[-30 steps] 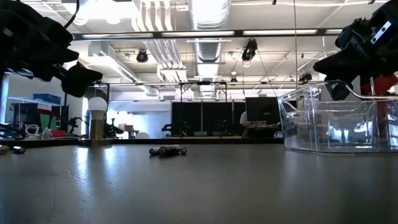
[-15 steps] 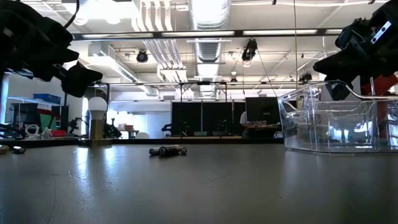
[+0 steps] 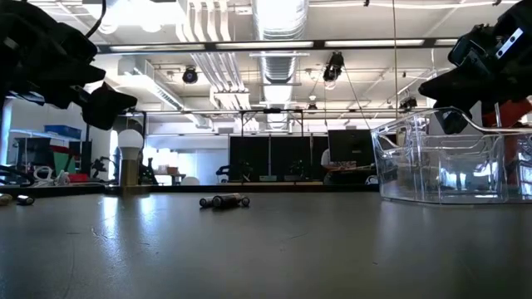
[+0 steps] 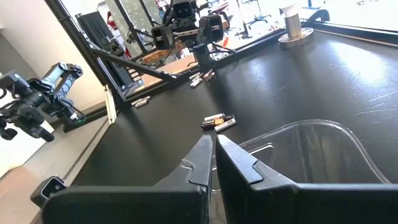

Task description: Sort batteries

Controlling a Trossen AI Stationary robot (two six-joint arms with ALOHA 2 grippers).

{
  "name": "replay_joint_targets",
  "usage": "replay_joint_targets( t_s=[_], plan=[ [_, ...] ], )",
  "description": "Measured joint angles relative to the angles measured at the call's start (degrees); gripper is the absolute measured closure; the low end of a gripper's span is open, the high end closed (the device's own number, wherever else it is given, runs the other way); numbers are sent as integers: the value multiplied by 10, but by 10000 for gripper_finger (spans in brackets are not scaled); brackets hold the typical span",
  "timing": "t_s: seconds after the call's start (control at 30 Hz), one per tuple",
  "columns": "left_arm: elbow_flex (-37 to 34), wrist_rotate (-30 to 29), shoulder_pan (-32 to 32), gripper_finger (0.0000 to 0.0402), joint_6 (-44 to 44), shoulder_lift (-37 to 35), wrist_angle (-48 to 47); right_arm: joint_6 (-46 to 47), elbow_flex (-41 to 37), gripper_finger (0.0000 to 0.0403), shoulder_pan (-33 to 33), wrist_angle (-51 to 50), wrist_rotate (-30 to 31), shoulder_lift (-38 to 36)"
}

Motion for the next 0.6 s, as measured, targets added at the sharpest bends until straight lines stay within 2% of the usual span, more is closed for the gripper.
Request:
replay_joint_targets(
  t_s=[0.23, 0.33, 0.47, 0.6],
  plan=[
    [0, 0, 0, 118, 0, 0, 0, -6, 0, 390, 0, 1, 0, 0],
    [0, 0, 0, 118, 0, 0, 0, 34, -1, 390, 0, 20, 0, 0],
    [0, 0, 0, 118, 0, 0, 0, 112, -1, 390, 0, 99, 10, 0],
    [0, 0, 0, 118, 0, 0, 0, 137, -1, 390, 0, 217, 64, 0]
  ],
)
